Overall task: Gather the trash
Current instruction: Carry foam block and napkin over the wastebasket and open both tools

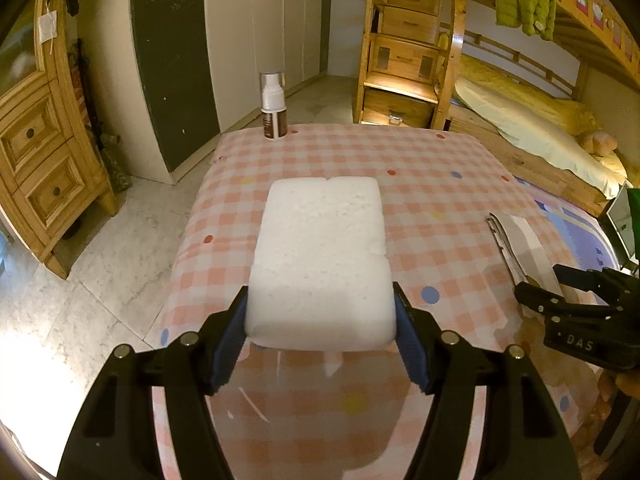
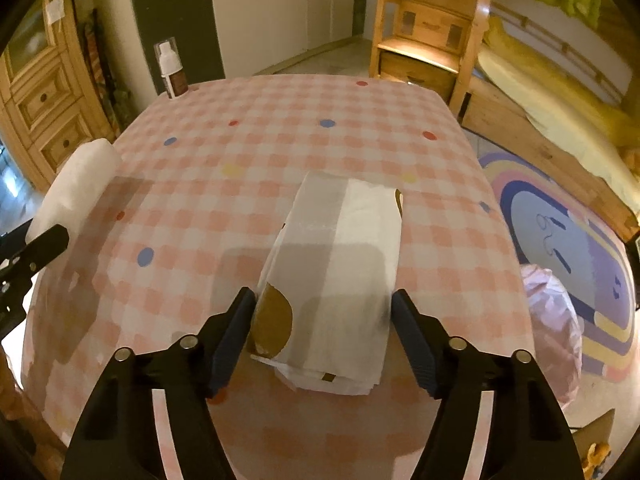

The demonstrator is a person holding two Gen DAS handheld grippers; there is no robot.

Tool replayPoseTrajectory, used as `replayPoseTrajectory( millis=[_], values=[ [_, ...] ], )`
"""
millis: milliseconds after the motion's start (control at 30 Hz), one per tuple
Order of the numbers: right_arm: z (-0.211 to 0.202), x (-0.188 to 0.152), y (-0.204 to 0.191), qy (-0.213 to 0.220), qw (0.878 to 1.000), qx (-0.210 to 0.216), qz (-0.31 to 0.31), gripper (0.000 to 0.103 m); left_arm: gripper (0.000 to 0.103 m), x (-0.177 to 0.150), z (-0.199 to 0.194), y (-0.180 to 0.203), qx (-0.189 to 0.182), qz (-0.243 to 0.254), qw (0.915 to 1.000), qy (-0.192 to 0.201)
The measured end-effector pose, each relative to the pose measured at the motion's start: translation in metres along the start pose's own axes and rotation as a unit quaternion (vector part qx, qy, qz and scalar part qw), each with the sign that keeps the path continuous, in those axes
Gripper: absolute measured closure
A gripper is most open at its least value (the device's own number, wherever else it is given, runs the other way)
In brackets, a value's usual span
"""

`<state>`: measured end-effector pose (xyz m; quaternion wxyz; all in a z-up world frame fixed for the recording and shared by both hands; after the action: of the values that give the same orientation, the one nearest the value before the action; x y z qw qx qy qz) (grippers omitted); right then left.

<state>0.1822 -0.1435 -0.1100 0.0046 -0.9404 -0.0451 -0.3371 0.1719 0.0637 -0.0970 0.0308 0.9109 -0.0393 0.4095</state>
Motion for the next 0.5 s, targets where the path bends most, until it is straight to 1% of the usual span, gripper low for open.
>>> replayPoseTrajectory(
  millis=[67,100,133,167,233,300,433,500],
  values=[
    [-0.003,-0.002,0.003,0.001,1.000,-0.001,0.000,0.045,0.038,0.001,0.001,0.007,-0.007,0.006,1.0000,-0.002],
    [-0.005,-0.004,0.005,0.004,1.000,-0.001,-0.001,0.052,0.038,0.002,0.002,0.013,-0.010,0.011,0.9999,-0.002],
    [-0.006,-0.005,0.007,0.006,1.000,-0.002,-0.003,0.063,0.038,0.002,0.002,0.016,-0.013,0.015,0.9998,-0.001],
    [-0.007,-0.006,0.007,0.008,1.000,-0.003,-0.005,0.070,0.038,0.002,0.002,0.022,-0.017,0.020,0.9996,-0.001],
    [-0.010,-0.007,0.011,0.015,1.000,-0.012,-0.011,0.088,0.038,0.003,0.003,0.034,-0.026,0.029,0.9992,0.000],
    [-0.015,-0.006,0.019,0.028,0.999,-0.014,-0.010,0.092,0.038,0.004,0.004,0.046,-0.035,0.034,0.9988,0.000],
    [-0.035,-0.003,0.041,0.059,0.998,0.006,0.009,0.092,0.038,0.005,0.002,0.075,-0.069,0.048,0.9964,0.007],
    [-0.049,-0.003,0.056,0.074,0.997,0.010,0.028,0.092,0.038,0.006,0.000,0.095,-0.096,0.056,0.9936,0.013]
  ],
)
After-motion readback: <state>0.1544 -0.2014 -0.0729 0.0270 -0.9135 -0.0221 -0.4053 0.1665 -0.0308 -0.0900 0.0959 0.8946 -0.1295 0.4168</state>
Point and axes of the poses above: each gripper's, at about its wrist camera, not at the fingertips, and z roughly the way its jaws point, y to its right, x to its top, the point moved 1 cm from there along z, roughly the way its jaws point, and after that the axes turned 6 degrees about y, right-handed, at the moved point
